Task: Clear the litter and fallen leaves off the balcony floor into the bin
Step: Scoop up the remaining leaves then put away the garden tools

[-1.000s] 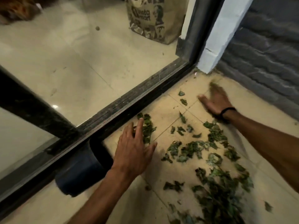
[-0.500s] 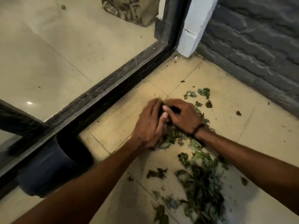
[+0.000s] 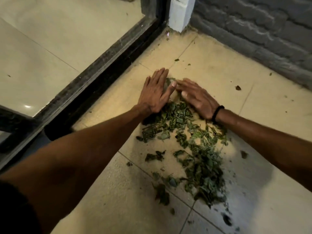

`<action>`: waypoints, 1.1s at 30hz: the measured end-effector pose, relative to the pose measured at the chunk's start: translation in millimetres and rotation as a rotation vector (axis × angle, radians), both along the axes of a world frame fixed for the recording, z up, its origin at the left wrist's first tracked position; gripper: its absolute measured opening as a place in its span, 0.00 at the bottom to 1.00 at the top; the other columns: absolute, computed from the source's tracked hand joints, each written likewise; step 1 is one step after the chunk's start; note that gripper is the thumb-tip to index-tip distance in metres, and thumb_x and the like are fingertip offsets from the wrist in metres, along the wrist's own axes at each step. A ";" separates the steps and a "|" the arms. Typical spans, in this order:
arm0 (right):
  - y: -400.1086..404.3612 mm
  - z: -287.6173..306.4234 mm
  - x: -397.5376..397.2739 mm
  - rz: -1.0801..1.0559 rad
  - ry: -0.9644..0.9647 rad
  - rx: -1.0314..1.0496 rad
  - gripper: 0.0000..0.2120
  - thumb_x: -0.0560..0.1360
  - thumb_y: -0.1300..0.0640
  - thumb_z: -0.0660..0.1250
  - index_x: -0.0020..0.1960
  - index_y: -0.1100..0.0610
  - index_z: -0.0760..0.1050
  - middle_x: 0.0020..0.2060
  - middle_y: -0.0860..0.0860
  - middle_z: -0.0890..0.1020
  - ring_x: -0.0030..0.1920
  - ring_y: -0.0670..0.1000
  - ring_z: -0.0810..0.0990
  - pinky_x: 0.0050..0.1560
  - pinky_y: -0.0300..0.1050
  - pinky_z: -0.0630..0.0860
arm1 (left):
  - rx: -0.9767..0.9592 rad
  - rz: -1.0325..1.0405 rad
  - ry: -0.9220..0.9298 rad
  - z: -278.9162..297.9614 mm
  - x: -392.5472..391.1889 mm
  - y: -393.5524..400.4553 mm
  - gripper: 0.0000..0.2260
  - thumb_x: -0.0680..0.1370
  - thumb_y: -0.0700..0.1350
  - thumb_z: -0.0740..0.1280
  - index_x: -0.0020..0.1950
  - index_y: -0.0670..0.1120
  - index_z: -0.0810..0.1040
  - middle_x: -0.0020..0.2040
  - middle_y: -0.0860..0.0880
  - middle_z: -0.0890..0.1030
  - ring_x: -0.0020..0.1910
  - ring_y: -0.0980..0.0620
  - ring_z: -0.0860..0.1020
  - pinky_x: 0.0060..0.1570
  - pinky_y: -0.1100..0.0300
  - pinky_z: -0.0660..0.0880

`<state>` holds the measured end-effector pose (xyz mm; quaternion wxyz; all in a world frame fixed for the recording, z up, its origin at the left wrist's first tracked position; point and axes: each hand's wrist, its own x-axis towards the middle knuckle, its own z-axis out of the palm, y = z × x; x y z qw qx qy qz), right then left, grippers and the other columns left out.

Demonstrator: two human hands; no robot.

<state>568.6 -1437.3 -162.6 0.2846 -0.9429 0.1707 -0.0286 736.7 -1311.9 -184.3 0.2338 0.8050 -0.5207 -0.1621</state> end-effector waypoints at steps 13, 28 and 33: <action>-41.6 -9.3 -111.0 -0.377 0.085 -0.137 0.45 0.78 0.26 0.40 0.79 0.57 0.64 0.80 0.56 0.61 0.81 0.55 0.56 0.80 0.59 0.51 | -0.068 -0.555 0.037 3.9 -78.5 58.1 0.27 0.86 0.59 0.50 0.81 0.44 0.62 0.81 0.46 0.64 0.81 0.50 0.59 0.79 0.48 0.56; 259.4 -21.7 -252.1 -1.014 -0.129 0.054 0.34 0.82 0.44 0.54 0.82 0.61 0.55 0.82 0.55 0.54 0.82 0.56 0.52 0.76 0.66 0.61 | -0.012 0.138 0.066 3.4 -148.2 189.8 0.33 0.83 0.62 0.49 0.84 0.46 0.49 0.85 0.49 0.49 0.83 0.53 0.46 0.81 0.41 0.49; 224.7 -25.5 -169.5 -0.909 -0.251 0.032 0.31 0.84 0.48 0.56 0.81 0.61 0.56 0.82 0.57 0.55 0.82 0.55 0.52 0.78 0.59 0.60 | -0.128 0.218 0.132 2.0 -190.6 153.6 0.32 0.84 0.59 0.51 0.84 0.44 0.50 0.84 0.48 0.50 0.83 0.51 0.46 0.79 0.40 0.52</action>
